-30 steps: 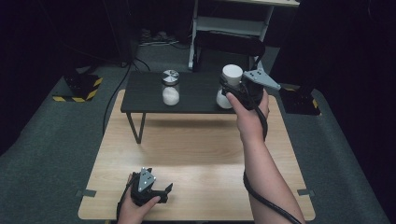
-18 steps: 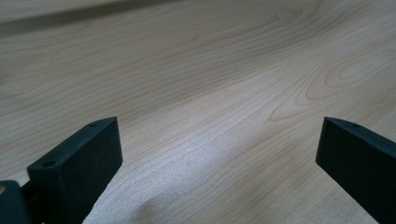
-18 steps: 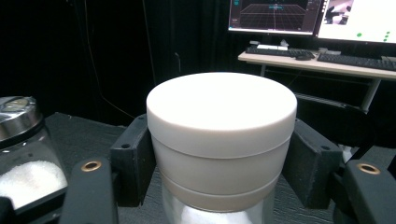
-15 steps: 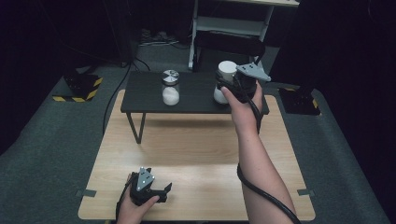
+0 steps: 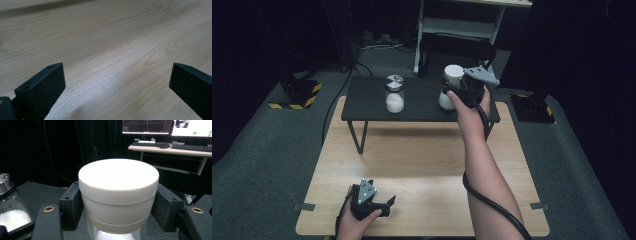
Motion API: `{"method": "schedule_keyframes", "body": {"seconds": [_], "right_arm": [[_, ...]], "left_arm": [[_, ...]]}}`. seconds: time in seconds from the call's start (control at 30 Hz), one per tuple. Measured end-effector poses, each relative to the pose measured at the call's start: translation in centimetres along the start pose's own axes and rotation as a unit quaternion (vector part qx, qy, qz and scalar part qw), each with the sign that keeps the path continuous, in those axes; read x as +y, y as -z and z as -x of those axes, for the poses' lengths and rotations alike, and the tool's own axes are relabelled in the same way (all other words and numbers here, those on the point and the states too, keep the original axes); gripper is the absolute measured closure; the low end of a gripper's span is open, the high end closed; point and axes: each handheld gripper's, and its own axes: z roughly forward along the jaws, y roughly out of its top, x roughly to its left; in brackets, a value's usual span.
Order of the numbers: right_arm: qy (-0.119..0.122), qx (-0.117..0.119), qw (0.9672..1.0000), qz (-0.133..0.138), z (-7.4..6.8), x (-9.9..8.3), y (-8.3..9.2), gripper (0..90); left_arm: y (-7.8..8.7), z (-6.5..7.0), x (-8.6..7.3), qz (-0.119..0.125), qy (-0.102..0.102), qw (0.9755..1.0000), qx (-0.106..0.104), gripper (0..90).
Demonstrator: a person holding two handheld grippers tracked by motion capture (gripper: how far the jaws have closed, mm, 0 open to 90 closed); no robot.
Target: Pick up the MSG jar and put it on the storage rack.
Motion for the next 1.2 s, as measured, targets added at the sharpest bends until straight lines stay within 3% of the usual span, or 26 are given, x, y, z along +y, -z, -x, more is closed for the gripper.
{"method": "schedule_keyframes", "body": {"seconds": [0.8,1.2], "right_arm": [[-0.006,0.001,0.9999,0.014,0.2,-1.0,-0.1,33.6],[-0.008,-0.001,0.9999,0.007,0.0,-0.8,-0.3,30.2]], "left_arm": [[0.1,-0.1,0.0,0.0,0.002,1.0,0.0,0.8],[0.1,-0.3,-0.1,0.001,0.004,1.0,-0.003,0.8]]}}
